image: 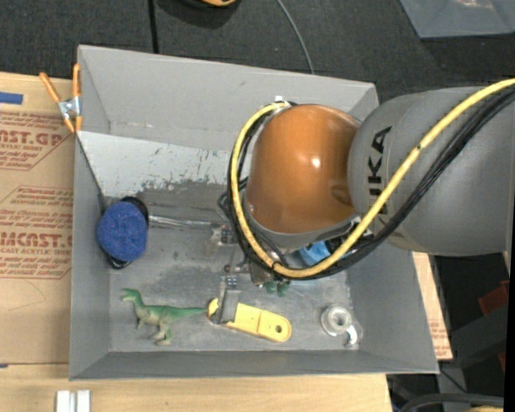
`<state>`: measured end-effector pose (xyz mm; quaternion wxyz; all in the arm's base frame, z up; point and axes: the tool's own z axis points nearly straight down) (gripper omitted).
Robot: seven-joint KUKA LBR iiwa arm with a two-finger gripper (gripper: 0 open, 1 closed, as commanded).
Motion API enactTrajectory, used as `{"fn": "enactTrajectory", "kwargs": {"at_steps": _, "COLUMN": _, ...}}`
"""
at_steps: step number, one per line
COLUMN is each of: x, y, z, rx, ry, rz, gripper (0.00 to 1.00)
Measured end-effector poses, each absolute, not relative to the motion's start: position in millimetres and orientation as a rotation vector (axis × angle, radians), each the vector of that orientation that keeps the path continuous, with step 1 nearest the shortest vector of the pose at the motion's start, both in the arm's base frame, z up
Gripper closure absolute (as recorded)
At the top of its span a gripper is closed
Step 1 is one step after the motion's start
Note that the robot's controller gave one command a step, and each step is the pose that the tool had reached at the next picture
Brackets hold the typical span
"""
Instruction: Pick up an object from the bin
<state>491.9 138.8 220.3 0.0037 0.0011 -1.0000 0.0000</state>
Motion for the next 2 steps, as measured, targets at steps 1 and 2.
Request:
{"fn": "enactTrajectory", "kwargs": {"at_steps": 1, "x": 493.7, "y": 138, "z": 225, "rx": 0.002, "ry": -3.142, "rz": -0.002, "gripper": 0.00}}
{"fn": "enactTrajectory", "kwargs": {"at_steps": 2, "x": 501.9, "y": 128, "z": 212, "rx": -0.139, "ry": -3.141, "rz": -0.005, "gripper": 0.00}}
